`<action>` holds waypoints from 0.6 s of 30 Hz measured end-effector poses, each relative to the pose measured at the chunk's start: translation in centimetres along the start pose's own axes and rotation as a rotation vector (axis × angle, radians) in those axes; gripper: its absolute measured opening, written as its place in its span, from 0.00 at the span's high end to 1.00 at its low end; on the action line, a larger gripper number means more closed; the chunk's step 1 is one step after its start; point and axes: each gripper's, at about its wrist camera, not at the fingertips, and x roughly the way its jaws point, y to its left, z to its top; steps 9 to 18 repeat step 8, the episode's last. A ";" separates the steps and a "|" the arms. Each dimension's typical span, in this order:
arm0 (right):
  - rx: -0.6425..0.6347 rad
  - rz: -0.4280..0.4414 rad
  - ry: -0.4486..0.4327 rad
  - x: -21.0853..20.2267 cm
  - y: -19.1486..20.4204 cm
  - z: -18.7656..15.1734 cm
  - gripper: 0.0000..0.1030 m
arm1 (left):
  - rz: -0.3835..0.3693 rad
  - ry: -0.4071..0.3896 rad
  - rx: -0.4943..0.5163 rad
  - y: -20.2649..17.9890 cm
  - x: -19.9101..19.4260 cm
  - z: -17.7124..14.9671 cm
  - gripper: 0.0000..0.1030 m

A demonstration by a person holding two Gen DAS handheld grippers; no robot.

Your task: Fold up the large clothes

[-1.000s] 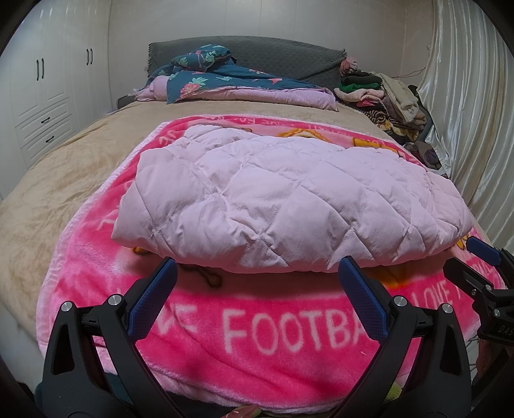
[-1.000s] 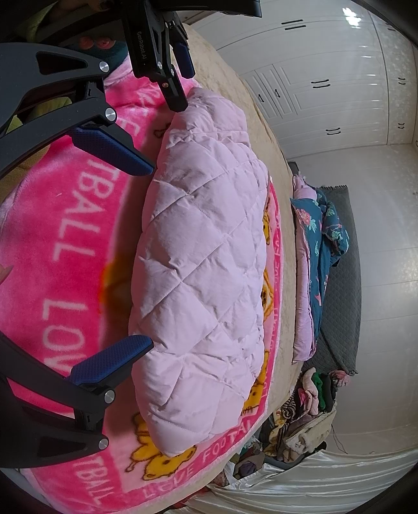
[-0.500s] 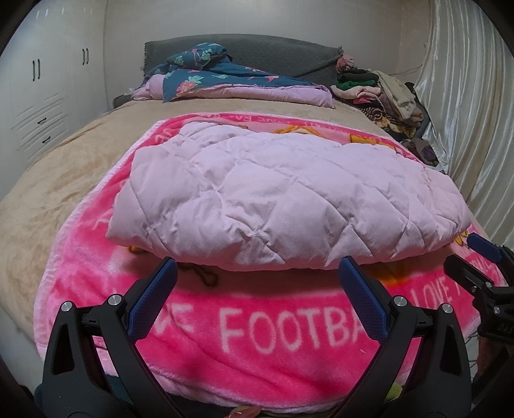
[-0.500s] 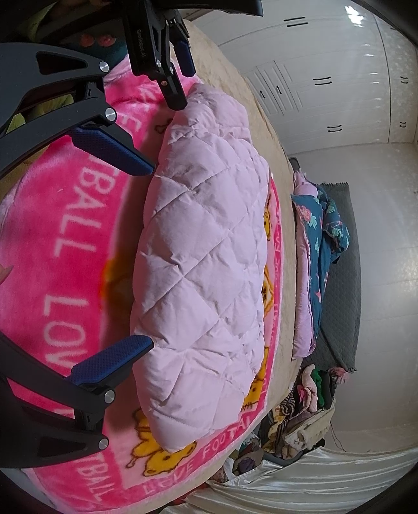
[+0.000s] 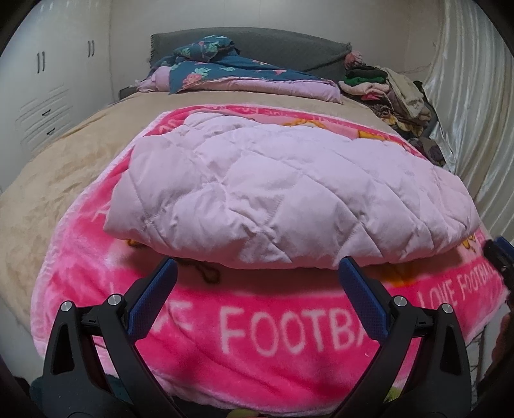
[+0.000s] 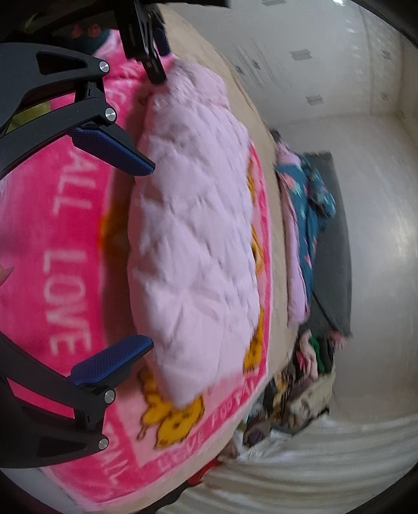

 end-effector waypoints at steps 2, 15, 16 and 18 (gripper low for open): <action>0.071 -0.077 -0.018 -0.4 -3.9 -0.1 0.04 | -0.002 0.014 -0.034 1.2 0.5 0.6 0.09; 0.321 -0.688 -0.014 -2.3 -25.5 -4.6 0.04 | 0.177 0.029 -0.170 11.1 3.0 5.1 0.09; 0.321 -0.688 -0.014 -2.3 -25.5 -4.6 0.04 | 0.177 0.029 -0.170 11.1 3.0 5.1 0.09; 0.321 -0.688 -0.014 -2.3 -25.5 -4.6 0.04 | 0.177 0.029 -0.170 11.1 3.0 5.1 0.09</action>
